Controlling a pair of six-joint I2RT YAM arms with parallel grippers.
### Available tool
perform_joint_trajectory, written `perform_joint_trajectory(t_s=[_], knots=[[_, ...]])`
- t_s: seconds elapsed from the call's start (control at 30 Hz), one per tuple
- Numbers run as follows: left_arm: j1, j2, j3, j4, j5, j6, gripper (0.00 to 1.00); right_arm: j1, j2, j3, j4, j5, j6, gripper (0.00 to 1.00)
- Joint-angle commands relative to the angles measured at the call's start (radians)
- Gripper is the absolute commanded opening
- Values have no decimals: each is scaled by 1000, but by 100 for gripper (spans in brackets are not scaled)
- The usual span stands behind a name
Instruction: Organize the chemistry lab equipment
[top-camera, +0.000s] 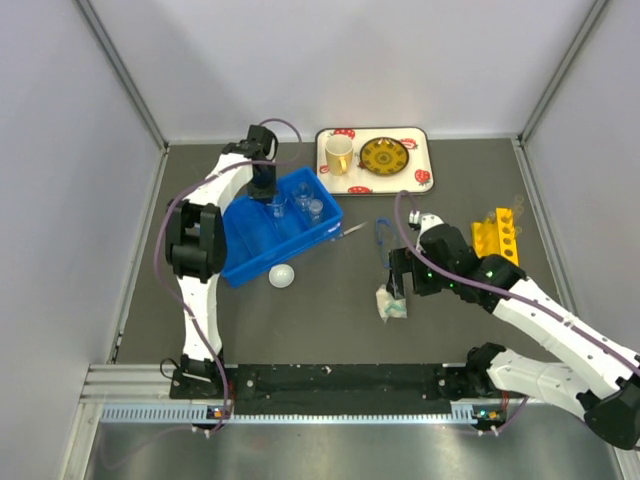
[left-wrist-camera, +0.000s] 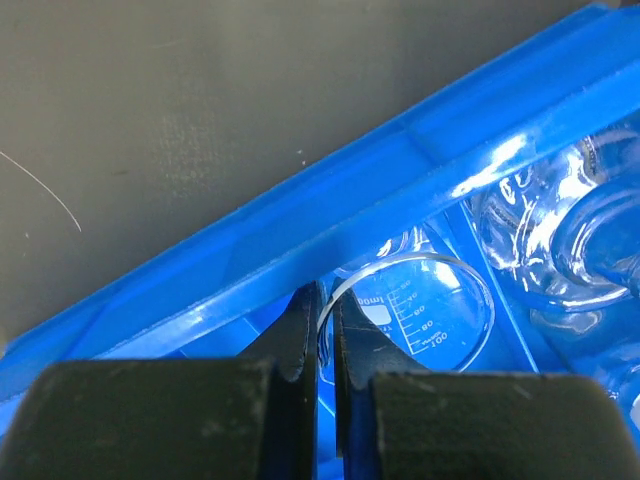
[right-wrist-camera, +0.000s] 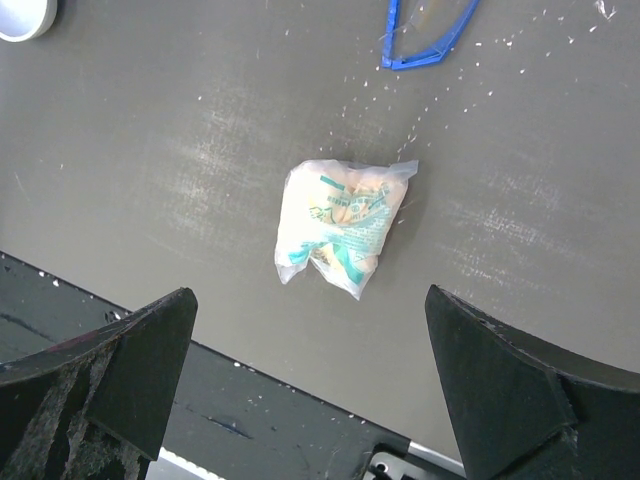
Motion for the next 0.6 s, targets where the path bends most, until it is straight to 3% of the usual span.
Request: perform_joint_trajectory(t_s=[0.0, 0.03, 0.2, 0.33, 0.57], knots=[[15, 10, 39, 42, 2, -20, 1, 5, 20, 35, 45, 4, 1, 99], [17, 10, 37, 42, 2, -22, 2, 5, 22, 35, 47, 0, -1, 99], [17, -1, 37, 35, 14, -16, 42, 5, 29, 35, 56, -3, -2, 99], [18, -19, 39, 24, 19, -14, 46, 5, 29, 34, 57, -6, -2, 99], [18, -88, 46, -11, 35, -11, 44, 5, 0, 25, 59, -14, -1, 99]])
